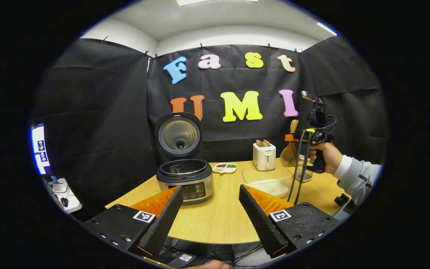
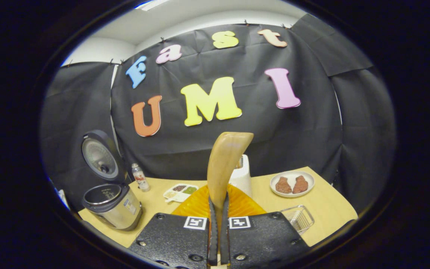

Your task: Close the left gripper, press the button to open the rice cooker; take a wooden spoon from the chopstick holder with the right hand, scoop a spoonful of rice and pour it into the rice cooker, then put the wooden spoon back into the chopstick holder.

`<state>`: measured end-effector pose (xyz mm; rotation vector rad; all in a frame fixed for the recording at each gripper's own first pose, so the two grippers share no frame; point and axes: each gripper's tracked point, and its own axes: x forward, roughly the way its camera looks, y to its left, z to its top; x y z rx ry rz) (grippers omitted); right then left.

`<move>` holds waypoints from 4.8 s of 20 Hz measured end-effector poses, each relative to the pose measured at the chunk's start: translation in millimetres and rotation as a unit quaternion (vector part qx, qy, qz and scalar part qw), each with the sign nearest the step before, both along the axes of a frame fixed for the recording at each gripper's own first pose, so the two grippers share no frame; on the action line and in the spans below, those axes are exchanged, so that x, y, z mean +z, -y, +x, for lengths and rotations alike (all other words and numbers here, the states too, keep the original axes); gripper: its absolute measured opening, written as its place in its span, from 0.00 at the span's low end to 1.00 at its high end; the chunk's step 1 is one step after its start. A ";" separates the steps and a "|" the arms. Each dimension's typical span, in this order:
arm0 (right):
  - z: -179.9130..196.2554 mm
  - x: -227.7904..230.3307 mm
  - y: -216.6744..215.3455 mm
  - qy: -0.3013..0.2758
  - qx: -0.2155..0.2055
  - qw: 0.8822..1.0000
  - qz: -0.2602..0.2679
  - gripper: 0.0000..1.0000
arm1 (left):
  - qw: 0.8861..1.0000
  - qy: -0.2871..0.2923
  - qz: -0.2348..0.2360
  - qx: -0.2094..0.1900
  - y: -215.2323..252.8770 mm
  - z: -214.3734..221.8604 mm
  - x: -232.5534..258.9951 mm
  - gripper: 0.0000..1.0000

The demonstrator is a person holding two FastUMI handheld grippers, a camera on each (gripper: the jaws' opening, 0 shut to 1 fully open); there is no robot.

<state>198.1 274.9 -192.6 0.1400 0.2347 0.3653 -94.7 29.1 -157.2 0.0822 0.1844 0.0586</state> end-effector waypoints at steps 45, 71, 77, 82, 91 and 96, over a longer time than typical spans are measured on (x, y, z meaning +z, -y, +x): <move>-16.4 -86.7 -21.0 -0.210 -0.003 0.925 0.317 0.08 | 0.999 -0.034 -0.023 0.011 -21.2 -5.4 -15.4 0.96; -36.9 38.0 -101.8 -0.214 0.058 0.844 0.489 0.08 | 0.998 -0.048 -0.020 0.040 -77.3 -36.7 -8.5 0.96; -7.5 55.8 -182.4 -0.197 0.079 0.904 0.372 0.08 | 0.999 -0.008 -0.020 0.037 -100.6 -46.5 2.6 0.96; -0.7 69.0 -248.6 -0.157 0.098 0.941 0.284 0.08 | 0.999 0.035 -0.022 0.023 -103.1 -52.7 18.7 0.96; -19.7 85.2 -334.7 -0.057 0.137 0.975 0.166 0.09 | 0.999 0.038 -0.038 0.002 -105.7 -57.5 10.5 0.96; -17.6 74.6 -344.2 -0.039 0.132 0.982 0.126 0.09 | 0.998 0.038 -0.048 0.001 -114.1 -59.6 3.8 0.96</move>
